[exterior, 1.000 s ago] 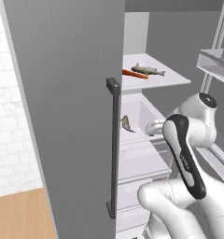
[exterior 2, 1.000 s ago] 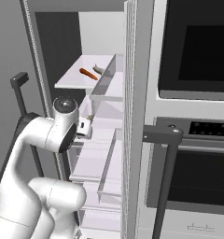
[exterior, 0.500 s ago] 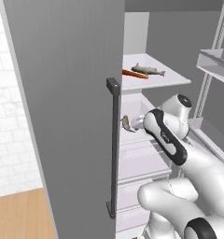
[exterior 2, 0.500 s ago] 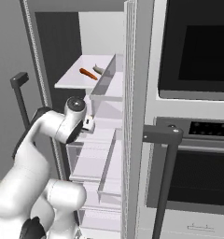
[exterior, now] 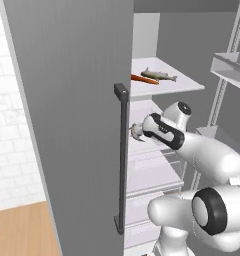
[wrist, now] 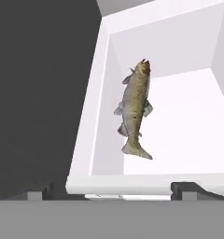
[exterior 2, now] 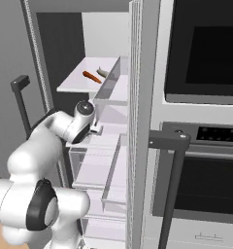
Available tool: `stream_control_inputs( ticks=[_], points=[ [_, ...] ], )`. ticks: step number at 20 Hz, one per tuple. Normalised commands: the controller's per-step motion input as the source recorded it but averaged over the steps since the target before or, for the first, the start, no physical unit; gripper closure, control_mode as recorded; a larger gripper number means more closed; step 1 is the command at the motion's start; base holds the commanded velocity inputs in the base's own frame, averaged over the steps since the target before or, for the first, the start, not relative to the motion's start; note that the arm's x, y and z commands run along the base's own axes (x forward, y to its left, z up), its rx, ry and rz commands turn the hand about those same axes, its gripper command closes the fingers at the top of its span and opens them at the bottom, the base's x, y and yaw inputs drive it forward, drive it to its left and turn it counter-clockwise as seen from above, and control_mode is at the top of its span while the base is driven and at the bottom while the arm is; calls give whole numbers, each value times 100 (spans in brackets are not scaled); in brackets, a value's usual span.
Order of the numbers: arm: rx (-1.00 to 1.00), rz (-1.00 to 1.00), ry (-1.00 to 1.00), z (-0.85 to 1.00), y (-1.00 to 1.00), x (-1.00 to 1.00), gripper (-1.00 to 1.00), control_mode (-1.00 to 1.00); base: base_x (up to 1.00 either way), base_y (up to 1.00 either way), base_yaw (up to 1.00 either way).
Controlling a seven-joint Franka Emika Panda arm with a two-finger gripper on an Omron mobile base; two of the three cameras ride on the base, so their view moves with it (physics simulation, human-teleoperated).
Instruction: Place one carrot and one fish in each tupperware on the nearby counter, to pack two identical lunches.
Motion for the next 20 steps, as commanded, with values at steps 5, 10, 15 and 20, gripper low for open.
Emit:
stream_control_inputs(
  ticks=[5, 10, 15, 20],
  points=[
    [0, 0, 0, -24, 0, 71, -100, -100, 0, 0, 0],
    [0, 0, 0, -25, 0, 69, -100, -100, 0, 0, 0],
    [0, 0, 0, -35, 0, 65, -100, -100, 0, 0, 0],
    [0, 0, 0, -57, 0, 57, -100, -100, 0, 0, 0]
  ],
)
